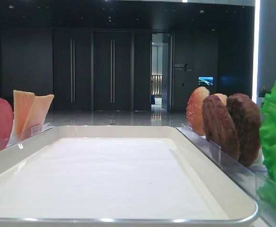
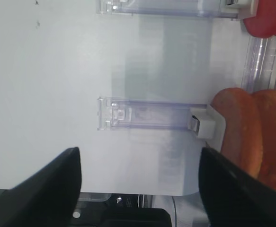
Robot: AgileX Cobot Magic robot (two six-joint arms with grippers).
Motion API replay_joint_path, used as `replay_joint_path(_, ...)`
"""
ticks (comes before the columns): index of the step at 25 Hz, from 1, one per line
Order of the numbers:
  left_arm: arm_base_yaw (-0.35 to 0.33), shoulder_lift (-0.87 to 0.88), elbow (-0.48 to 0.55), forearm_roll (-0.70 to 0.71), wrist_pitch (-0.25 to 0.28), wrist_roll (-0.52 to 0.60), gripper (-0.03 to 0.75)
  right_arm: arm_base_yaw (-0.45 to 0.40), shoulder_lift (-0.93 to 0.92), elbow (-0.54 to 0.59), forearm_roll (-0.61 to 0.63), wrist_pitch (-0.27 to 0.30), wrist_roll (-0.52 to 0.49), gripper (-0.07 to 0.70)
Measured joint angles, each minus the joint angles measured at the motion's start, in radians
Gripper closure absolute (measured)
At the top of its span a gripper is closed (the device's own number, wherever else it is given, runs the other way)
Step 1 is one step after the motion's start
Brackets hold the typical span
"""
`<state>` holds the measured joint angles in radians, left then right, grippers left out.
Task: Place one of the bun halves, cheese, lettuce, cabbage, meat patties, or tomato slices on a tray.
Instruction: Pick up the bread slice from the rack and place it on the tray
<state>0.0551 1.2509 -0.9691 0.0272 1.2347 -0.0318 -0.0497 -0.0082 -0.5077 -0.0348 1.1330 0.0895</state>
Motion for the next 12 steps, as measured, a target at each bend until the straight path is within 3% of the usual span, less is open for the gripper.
replay_joint_path(8, -0.003, 0.000, 0.000, -0.027, -0.001, -0.049, 0.135, 0.000, 0.000, 0.000, 0.000, 0.000, 0.000, 0.094)
replay_joint_path(12, -0.095, 0.000, -0.001, -0.062, -0.002, -0.130, 0.135, 0.000, 0.000, 0.000, 0.000, 0.000, 0.000, 0.094)
